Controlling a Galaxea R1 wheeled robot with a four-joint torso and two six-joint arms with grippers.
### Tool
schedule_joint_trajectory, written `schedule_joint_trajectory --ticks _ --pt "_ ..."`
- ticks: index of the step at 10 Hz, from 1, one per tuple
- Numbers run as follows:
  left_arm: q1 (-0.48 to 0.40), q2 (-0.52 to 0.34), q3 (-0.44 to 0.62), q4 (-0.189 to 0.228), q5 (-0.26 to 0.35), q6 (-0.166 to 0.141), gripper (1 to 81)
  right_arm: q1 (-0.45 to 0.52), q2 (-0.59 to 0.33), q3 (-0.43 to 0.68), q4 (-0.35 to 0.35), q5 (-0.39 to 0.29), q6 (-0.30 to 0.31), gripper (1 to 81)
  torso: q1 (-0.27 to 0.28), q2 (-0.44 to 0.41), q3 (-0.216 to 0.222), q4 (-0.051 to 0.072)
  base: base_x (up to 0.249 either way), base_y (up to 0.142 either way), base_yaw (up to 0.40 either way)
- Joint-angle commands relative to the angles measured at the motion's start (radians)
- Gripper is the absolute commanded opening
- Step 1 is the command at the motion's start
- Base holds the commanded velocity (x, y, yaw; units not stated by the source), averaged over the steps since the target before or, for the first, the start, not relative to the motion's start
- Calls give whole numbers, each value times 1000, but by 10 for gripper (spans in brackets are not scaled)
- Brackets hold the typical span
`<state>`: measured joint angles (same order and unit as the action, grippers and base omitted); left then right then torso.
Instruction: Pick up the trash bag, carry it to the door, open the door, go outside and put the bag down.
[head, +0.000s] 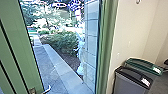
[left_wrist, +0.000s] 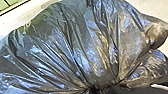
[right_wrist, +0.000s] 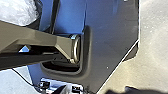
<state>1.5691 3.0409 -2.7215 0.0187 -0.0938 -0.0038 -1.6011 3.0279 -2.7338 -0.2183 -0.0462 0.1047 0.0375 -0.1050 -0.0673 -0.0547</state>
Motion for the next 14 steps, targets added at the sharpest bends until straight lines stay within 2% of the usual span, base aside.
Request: schedule_joint_trajectory --ticks 1,9,14 --pt "-40 -3 6 9 55 4 10 42 5 -1 -4 -57 -2 811 0 0 0 0 0 0 184" --pt "-16 -17 26 10 43 7 10 32 -8 28 -7 -55 -8 811 0 0 0 0 0 0 257" --pt "-8 -66 121 24 42 7 10 19 -125 223 -38 -31 -13 811 0 0 0 0 0 0 289"
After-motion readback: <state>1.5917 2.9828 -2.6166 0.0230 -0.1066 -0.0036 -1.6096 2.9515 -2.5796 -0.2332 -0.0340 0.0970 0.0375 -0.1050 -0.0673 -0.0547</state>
